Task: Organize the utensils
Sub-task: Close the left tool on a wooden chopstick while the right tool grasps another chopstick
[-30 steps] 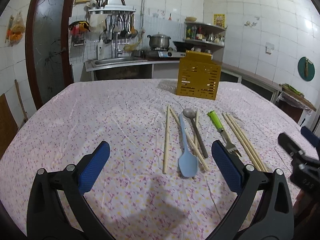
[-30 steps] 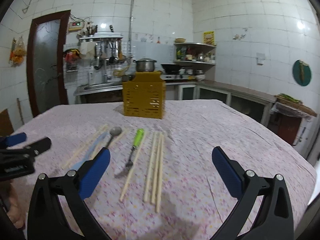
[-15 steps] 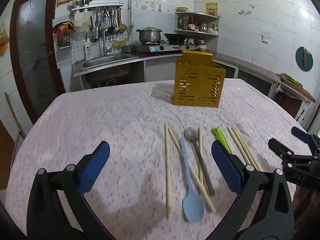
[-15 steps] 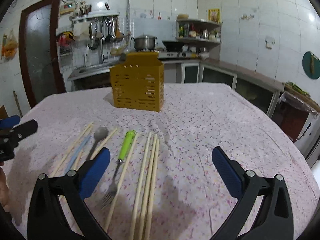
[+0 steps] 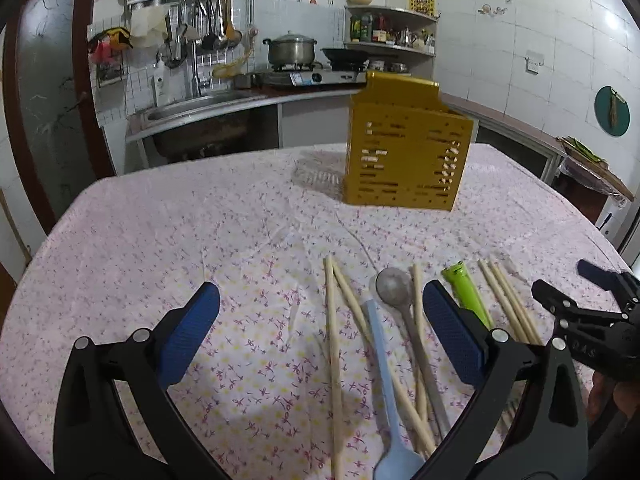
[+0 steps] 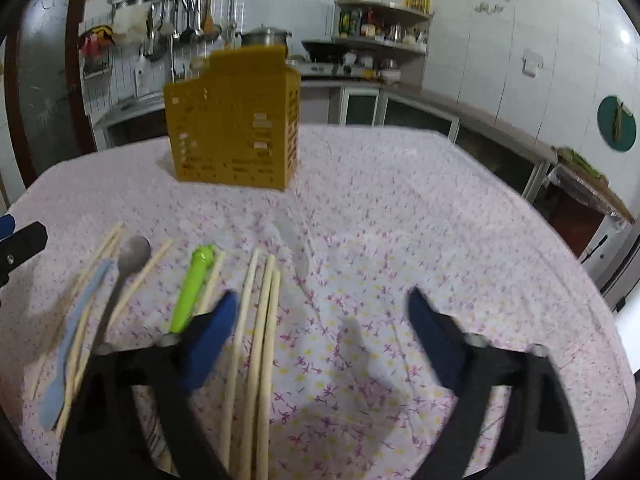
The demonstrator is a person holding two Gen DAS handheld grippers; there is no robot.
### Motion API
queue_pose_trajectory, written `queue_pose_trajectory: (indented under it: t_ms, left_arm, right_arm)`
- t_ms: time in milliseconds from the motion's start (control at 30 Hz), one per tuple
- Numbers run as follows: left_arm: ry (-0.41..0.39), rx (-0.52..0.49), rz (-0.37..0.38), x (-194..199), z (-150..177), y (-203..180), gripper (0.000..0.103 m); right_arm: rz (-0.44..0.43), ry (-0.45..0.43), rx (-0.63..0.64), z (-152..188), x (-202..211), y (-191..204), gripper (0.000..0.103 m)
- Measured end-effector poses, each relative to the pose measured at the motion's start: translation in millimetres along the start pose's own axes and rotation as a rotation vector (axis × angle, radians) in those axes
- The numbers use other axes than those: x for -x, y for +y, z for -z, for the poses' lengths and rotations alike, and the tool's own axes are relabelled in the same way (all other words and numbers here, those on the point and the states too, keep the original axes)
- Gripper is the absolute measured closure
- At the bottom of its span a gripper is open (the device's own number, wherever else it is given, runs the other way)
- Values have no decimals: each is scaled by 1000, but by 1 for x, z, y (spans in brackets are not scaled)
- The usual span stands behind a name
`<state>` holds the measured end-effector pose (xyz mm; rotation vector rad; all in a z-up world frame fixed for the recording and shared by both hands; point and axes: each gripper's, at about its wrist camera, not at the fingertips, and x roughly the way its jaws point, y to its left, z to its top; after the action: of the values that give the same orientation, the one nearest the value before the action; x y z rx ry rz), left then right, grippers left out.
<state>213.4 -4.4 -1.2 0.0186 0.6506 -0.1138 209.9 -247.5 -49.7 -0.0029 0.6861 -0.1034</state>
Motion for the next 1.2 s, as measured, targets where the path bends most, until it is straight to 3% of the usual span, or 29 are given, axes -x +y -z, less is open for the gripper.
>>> queue_pose_trajectory:
  t_ms: [133, 200, 433, 667, 867, 1200]
  left_arm:
    - [32, 2, 2, -15, 5, 2, 5]
    - [48, -3, 4, -23, 8, 3, 8]
    - [105, -18, 28, -43, 12, -2, 26]
    - [187, -3, 60, -59, 14, 1, 55]
    - [232, 8, 58, -72, 14, 0, 67]
    - [254, -11, 36, -76, 14, -3, 68]
  right_arm:
    - [-36, 62, -13, 0, -16, -2, 47]
    - [-47, 73, -20, 0, -20, -3, 48]
    - [-82, 115, -10, -1, -29, 3, 72]
    - [-111, 129, -22, -1, -33, 5, 76]
    - [-125, 156, -18, 0, -38, 10, 79]
    - [-141, 138, -54, -3, -34, 2, 81]
